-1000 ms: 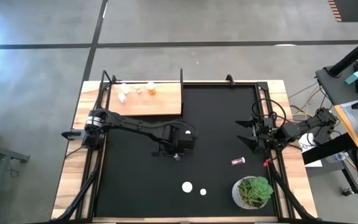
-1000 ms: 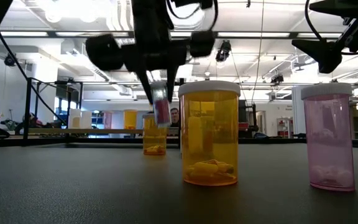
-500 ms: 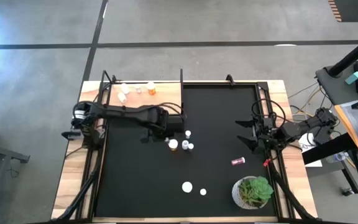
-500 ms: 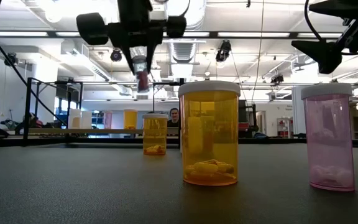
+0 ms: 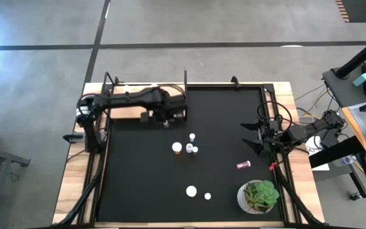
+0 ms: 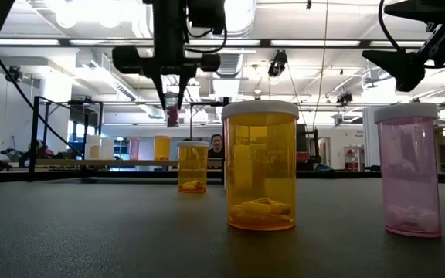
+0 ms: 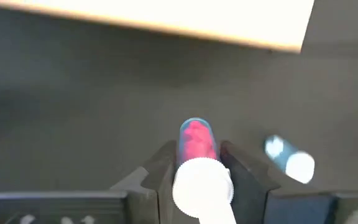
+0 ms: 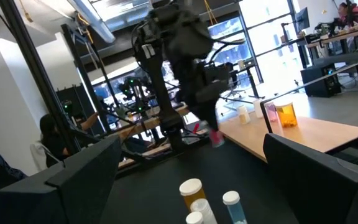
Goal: Pick and place medicine bottles onto shelf by color
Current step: Put the bottom left blue pill on the shelf
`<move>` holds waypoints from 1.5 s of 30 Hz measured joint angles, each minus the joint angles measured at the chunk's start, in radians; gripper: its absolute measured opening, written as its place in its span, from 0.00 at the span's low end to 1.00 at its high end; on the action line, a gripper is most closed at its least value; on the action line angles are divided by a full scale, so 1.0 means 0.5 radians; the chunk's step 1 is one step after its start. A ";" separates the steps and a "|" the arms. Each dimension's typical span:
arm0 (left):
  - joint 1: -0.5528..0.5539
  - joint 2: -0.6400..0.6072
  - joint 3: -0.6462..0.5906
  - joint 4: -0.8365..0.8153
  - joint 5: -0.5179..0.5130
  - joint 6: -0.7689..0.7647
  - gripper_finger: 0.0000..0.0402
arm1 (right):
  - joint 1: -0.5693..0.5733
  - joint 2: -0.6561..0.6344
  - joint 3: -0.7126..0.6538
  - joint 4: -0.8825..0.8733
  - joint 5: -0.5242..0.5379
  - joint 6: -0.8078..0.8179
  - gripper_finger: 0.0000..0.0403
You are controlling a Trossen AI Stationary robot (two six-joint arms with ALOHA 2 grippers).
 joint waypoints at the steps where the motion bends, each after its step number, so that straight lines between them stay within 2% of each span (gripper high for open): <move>1: 0.038 0.000 0.000 0.000 -0.035 0.043 0.24 | 0.000 0.000 0.000 0.000 0.000 0.000 0.95; 4: 0.161 0.000 0.000 0.001 -0.104 0.135 0.24 | 0.000 0.000 0.000 0.000 0.000 0.000 0.95; 12: 0.417 0.000 -0.004 0.220 -0.124 0.158 0.24 | 0.000 0.000 0.000 0.000 -0.001 0.000 0.95; 17: 0.600 0.000 -0.011 0.220 -0.150 0.282 0.24 | 0.000 0.000 0.000 0.000 0.000 0.000 0.95; 23: 0.695 0.054 -0.017 0.273 -0.147 0.294 0.24 | 0.000 0.000 0.000 0.000 -0.001 0.000 0.95; 26: 0.712 0.094 -0.017 0.304 -0.143 0.160 0.24 | 0.000 0.000 0.000 0.000 -0.001 0.000 0.95; 37: 0.712 0.179 -0.016 0.432 -0.088 -0.754 0.24 | 0.000 0.001 0.000 -0.001 0.000 0.000 0.95; 45: 0.736 0.250 0.011 0.469 0.037 -1.032 0.24 | 0.000 0.001 0.000 0.000 0.000 0.000 0.95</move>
